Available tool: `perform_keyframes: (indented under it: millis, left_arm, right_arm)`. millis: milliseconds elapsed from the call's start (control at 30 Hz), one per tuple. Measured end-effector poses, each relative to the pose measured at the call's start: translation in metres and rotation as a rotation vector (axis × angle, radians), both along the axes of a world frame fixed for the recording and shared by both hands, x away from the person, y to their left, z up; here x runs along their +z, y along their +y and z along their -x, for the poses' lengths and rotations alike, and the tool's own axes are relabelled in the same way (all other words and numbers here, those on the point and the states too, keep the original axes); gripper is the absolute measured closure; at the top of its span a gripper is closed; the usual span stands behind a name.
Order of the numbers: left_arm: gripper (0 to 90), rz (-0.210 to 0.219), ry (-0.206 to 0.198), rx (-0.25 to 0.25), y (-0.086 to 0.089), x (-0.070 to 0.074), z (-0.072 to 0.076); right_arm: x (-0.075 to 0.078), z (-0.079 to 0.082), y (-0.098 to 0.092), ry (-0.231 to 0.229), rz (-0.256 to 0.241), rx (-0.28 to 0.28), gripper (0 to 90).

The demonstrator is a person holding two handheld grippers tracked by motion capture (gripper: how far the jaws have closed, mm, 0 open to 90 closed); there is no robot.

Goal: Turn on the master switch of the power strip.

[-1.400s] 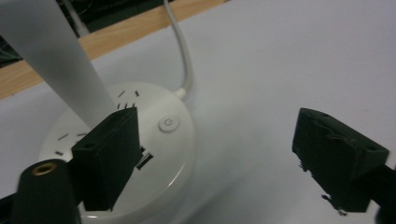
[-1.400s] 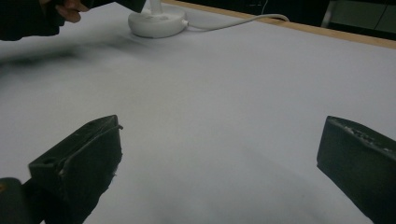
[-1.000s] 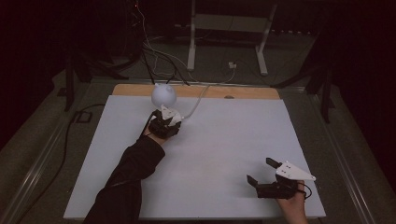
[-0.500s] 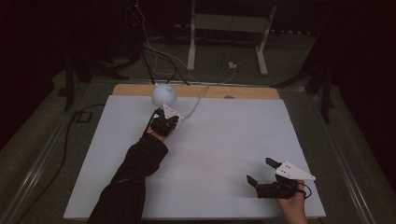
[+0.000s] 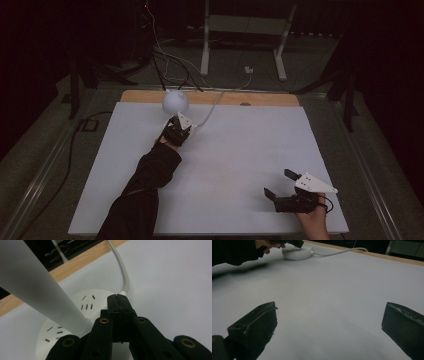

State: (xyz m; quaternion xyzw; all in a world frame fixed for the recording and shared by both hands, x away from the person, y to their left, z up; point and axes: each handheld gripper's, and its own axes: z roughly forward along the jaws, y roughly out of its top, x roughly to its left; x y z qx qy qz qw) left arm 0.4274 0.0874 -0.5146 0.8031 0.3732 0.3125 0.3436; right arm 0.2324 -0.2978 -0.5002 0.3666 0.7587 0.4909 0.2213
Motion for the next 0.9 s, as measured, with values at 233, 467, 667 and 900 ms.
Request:
perform_keyframes:
  millis: [233, 467, 667, 900]
  left_arm:
    - [90.0, -0.059, -0.015, -0.001, -0.0030, -0.0023, 0.0008]
    - [90.0, -0.087, -0.017, 0.004, -0.0040, -0.0019, -0.0007]
    - [90.0, -0.105, -0.002, -0.005, -0.0048, -0.0015, -0.0021]
    - [90.0, -0.141, 0.018, -0.035, -0.0049, 0.0008, -0.0045]
  right_arm:
    - [-0.0004, -0.0001, 0.0001, 0.005, 0.001, 0.000, 0.0]
    - [-0.0005, 0.0000, 0.0006, 0.005, 0.002, 0.003, 0.0]
    - [-0.0005, 0.0000, 0.0010, 0.007, 0.002, 0.005, 0.0]
    - [-0.0005, 0.0002, 0.0017, 0.005, 0.006, 0.008, 0.0]
